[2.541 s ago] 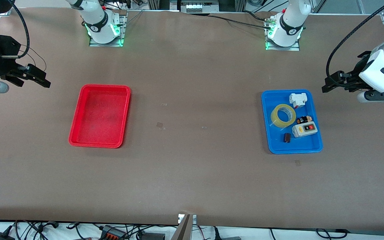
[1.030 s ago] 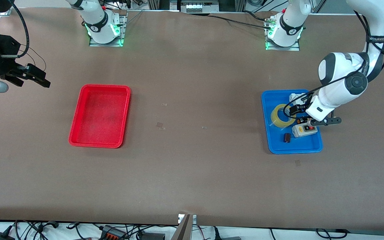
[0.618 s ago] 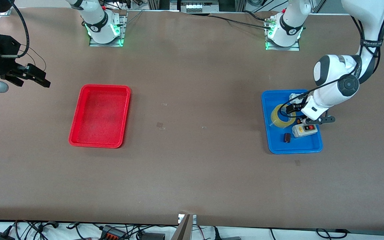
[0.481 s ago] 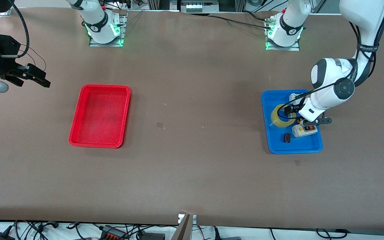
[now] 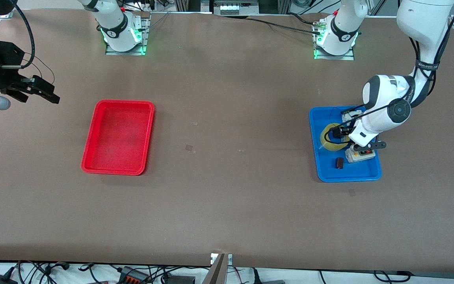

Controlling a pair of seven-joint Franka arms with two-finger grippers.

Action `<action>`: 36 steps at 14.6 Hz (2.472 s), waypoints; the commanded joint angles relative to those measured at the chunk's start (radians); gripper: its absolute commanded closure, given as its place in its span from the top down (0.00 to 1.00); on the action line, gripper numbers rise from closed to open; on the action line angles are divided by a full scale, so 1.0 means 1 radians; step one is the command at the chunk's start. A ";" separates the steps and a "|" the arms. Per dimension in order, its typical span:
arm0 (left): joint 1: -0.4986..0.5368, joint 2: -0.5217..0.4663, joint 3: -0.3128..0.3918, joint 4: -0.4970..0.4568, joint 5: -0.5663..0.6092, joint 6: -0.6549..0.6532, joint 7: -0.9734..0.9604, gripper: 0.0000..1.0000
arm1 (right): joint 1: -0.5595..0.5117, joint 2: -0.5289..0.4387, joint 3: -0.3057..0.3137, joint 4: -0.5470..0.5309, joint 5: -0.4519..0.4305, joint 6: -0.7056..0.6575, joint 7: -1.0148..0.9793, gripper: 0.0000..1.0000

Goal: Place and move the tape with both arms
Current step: 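Reach the left gripper down into the blue tray and grasp the tape roll, then lift the tape roll with the left gripper and carry it toward the table middle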

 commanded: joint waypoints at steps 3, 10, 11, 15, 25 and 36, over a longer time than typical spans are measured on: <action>-0.009 0.016 -0.005 0.011 0.017 0.016 -0.032 0.90 | -0.001 -0.007 0.003 0.000 0.013 -0.010 0.006 0.98; -0.006 0.013 -0.005 0.011 0.017 0.010 -0.032 0.11 | -0.001 -0.007 0.001 0.000 0.013 -0.010 0.006 0.98; -0.003 0.009 -0.005 0.011 0.017 0.004 -0.032 0.07 | -0.001 -0.007 0.001 0.000 0.013 -0.010 0.006 0.98; 0.002 -0.091 -0.005 0.019 0.017 -0.085 -0.030 0.04 | 0.001 -0.009 0.004 0.003 0.013 -0.010 0.006 0.98; -0.013 -0.122 -0.311 0.221 0.016 -0.246 -0.396 0.04 | -0.006 -0.009 0.003 0.004 0.011 -0.008 -0.001 0.98; -0.357 0.298 -0.392 0.634 0.247 -0.246 -1.025 0.04 | -0.012 0.000 0.000 0.003 0.008 -0.008 0.005 0.98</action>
